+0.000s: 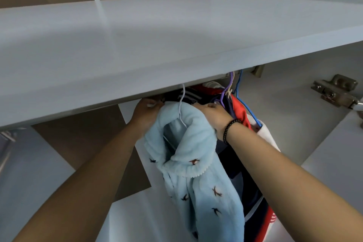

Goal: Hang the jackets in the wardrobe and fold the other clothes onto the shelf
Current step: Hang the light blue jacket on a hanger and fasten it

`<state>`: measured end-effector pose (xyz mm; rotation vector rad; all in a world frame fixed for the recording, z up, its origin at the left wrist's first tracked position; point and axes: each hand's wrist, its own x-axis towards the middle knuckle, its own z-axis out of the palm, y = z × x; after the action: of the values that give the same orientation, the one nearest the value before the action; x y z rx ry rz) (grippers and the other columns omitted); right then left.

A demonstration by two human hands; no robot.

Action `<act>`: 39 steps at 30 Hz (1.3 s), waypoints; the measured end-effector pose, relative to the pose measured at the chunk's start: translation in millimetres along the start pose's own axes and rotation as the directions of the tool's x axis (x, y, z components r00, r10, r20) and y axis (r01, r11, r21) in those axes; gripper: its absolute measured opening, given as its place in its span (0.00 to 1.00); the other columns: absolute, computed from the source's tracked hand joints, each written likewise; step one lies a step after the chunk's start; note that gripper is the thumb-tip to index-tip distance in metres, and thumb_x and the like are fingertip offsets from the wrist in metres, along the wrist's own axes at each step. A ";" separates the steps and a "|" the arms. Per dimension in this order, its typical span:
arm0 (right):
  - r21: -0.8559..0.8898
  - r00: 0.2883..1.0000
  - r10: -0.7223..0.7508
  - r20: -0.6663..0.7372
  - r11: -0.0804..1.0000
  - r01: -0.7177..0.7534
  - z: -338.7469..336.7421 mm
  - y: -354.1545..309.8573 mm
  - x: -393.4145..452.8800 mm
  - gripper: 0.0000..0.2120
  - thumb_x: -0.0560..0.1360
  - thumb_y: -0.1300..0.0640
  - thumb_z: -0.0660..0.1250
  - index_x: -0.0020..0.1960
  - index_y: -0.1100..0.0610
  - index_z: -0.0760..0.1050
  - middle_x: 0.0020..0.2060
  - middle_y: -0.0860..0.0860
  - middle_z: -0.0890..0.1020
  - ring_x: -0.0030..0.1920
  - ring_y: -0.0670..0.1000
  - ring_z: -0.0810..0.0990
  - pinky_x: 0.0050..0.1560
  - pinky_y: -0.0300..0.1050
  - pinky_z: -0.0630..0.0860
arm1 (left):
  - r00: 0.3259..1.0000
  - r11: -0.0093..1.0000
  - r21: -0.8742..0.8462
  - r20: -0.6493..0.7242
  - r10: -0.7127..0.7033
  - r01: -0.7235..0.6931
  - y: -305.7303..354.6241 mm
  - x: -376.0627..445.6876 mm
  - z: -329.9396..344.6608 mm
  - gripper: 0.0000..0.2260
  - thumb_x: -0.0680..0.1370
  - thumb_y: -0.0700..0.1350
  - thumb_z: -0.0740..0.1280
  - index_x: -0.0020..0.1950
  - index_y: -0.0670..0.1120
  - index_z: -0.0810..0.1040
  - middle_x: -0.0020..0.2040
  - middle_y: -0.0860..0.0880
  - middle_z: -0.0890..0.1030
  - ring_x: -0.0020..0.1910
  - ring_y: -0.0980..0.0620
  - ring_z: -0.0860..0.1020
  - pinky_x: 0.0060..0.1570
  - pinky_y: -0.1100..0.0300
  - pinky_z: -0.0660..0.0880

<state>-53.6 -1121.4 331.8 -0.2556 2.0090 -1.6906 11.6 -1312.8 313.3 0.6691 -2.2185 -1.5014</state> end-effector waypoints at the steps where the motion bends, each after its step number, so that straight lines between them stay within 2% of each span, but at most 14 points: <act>1: -0.035 0.995 -0.077 -0.058 0.997 0.075 2.4 5.6 -3.9 0.14 0.70 0.45 0.72 0.38 0.55 0.74 0.36 0.52 0.79 0.40 0.50 0.78 0.44 0.43 0.75 | 1.000 1.000 0.015 -0.022 -0.010 0.010 -2.3 -0.2 1.5 0.10 0.78 0.49 0.67 0.46 0.43 0.78 0.43 0.49 0.79 0.43 0.52 0.77 0.44 0.60 0.73; 4: -0.355 0.960 -0.278 -0.032 0.901 0.249 3.6 17.4 -16.7 0.19 0.64 0.38 0.73 0.44 0.50 0.76 0.40 0.45 0.82 0.42 0.44 0.79 0.40 0.36 0.72 | 0.984 0.992 -0.039 0.127 0.128 -0.124 -7.5 -6.3 1.5 0.18 0.71 0.55 0.69 0.56 0.48 0.75 0.50 0.50 0.79 0.49 0.55 0.78 0.47 0.63 0.74; 7: -0.726 0.925 -0.375 0.061 0.620 0.299 4.8 21.4 -18.5 0.17 0.66 0.44 0.70 0.50 0.50 0.74 0.48 0.52 0.77 0.48 0.50 0.75 0.42 0.41 0.69 | 0.905 0.932 0.136 0.321 0.280 -0.337 -7.5 -11.0 -3.8 0.26 0.62 0.57 0.68 0.58 0.54 0.72 0.52 0.53 0.78 0.49 0.57 0.78 0.46 0.62 0.75; 9: -0.831 0.906 -0.419 0.060 0.482 0.278 8.2 21.6 -18.5 0.13 0.69 0.50 0.67 0.51 0.54 0.75 0.50 0.54 0.76 0.52 0.55 0.75 0.43 0.43 0.72 | 0.859 0.772 0.408 0.383 0.339 -0.487 -7.6 -7.1 -2.2 0.28 0.63 0.55 0.71 0.62 0.54 0.72 0.55 0.52 0.75 0.51 0.54 0.76 0.46 0.58 0.74; 11: -0.873 0.868 -0.494 0.051 0.399 0.279 12.1 22.3 -21.7 0.10 0.70 0.53 0.65 0.48 0.57 0.75 0.48 0.54 0.77 0.51 0.58 0.77 0.41 0.44 0.72 | 0.828 0.607 0.562 0.363 0.428 -0.561 -5.3 -4.6 2.2 0.23 0.68 0.52 0.72 0.62 0.51 0.74 0.55 0.51 0.74 0.49 0.50 0.77 0.43 0.57 0.73; 15: -0.924 0.826 -0.562 0.039 0.294 0.243 16.6 20.8 -24.8 0.09 0.70 0.55 0.66 0.46 0.57 0.69 0.47 0.55 0.78 0.44 0.59 0.79 0.34 0.44 0.65 | 0.791 0.383 0.763 0.261 0.554 -0.520 3.7 1.0 3.6 0.16 0.76 0.51 0.67 0.62 0.47 0.76 0.56 0.45 0.79 0.49 0.42 0.80 0.42 0.56 0.74; 17: -0.933 0.827 -0.562 -0.008 0.302 0.197 12.3 21.1 -23.6 0.08 0.70 0.57 0.66 0.47 0.58 0.69 0.47 0.55 0.79 0.43 0.59 0.80 0.33 0.44 0.66 | 0.830 0.415 0.767 0.261 0.494 -0.488 5.6 8.3 -1.8 0.18 0.79 0.52 0.64 0.67 0.49 0.73 0.60 0.45 0.79 0.54 0.41 0.79 0.46 0.54 0.73; 20: -0.929 0.847 -0.527 -0.071 0.345 0.136 -1.6 27.0 -25.4 0.09 0.70 0.57 0.66 0.49 0.59 0.73 0.49 0.55 0.78 0.45 0.59 0.80 0.35 0.45 0.68 | 0.866 0.521 0.693 0.365 0.342 -0.498 6.1 19.6 -11.5 0.19 0.81 0.50 0.61 0.72 0.49 0.69 0.66 0.45 0.76 0.61 0.44 0.76 0.55 0.55 0.73; 24: -0.913 0.879 -0.476 0.017 0.350 0.207 -12.4 30.2 -32.2 0.10 0.69 0.57 0.66 0.49 0.59 0.72 0.48 0.56 0.78 0.46 0.61 0.79 0.37 0.46 0.71 | 0.865 0.401 0.781 0.342 0.367 -0.479 4.6 17.7 0.4 0.17 0.80 0.47 0.62 0.68 0.45 0.69 0.58 0.41 0.79 0.54 0.40 0.78 0.49 0.49 0.76; 27: -0.803 0.887 -0.455 0.084 0.496 0.330 -19.5 27.9 -37.6 0.14 0.69 0.59 0.66 0.55 0.58 0.72 0.46 0.57 0.81 0.46 0.61 0.79 0.41 0.47 0.73 | 0.920 0.594 0.705 0.253 0.299 -0.388 5.6 14.6 22.6 0.15 0.79 0.43 0.62 0.65 0.42 0.69 0.57 0.39 0.78 0.56 0.38 0.77 0.52 0.46 0.76; 29: -0.704 0.877 -0.479 0.019 0.617 0.352 -28.3 29.0 -41.1 0.22 0.69 0.62 0.66 0.62 0.54 0.72 0.50 0.55 0.82 0.50 0.58 0.80 0.49 0.44 0.74 | 0.945 0.755 0.569 0.217 0.245 -0.326 9.0 13.3 38.6 0.17 0.78 0.41 0.63 0.67 0.40 0.68 0.62 0.38 0.75 0.61 0.38 0.74 0.59 0.47 0.72; 31: -0.651 0.853 -0.513 -0.094 0.680 0.337 -39.0 31.8 -43.3 0.25 0.69 0.64 0.66 0.64 0.52 0.72 0.53 0.53 0.82 0.53 0.56 0.79 0.50 0.37 0.70 | 0.948 0.844 0.443 0.231 0.219 -0.303 13.7 7.6 55.2 0.24 0.78 0.41 0.65 0.72 0.39 0.64 0.67 0.37 0.70 0.66 0.39 0.71 0.64 0.48 0.69; 34: -0.653 0.831 -0.523 -0.188 0.699 0.292 -48.0 35.1 -44.2 0.24 0.69 0.66 0.65 0.63 0.52 0.74 0.51 0.52 0.82 0.53 0.57 0.79 0.50 0.42 0.72 | 0.938 0.892 0.327 0.256 0.234 -0.312 20.2 -4.3 74.2 0.28 0.77 0.40 0.67 0.75 0.38 0.61 0.71 0.37 0.66 0.69 0.41 0.68 0.68 0.50 0.67; 39: -0.705 0.817 -0.537 -0.210 0.662 0.254 -36.3 38.1 -47.7 0.20 0.70 0.64 0.63 0.61 0.55 0.73 0.47 0.56 0.82 0.47 0.59 0.80 0.46 0.49 0.77 | 0.920 0.861 0.352 0.270 0.283 -0.368 20.1 -21.1 72.7 0.23 0.77 0.40 0.66 0.71 0.39 0.66 0.69 0.39 0.69 0.70 0.42 0.67 0.69 0.50 0.65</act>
<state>-23.7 -1060.4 310.9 -0.6941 3.0227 -1.2472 -14.9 -1239.5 305.1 0.2206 -2.6699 -0.9968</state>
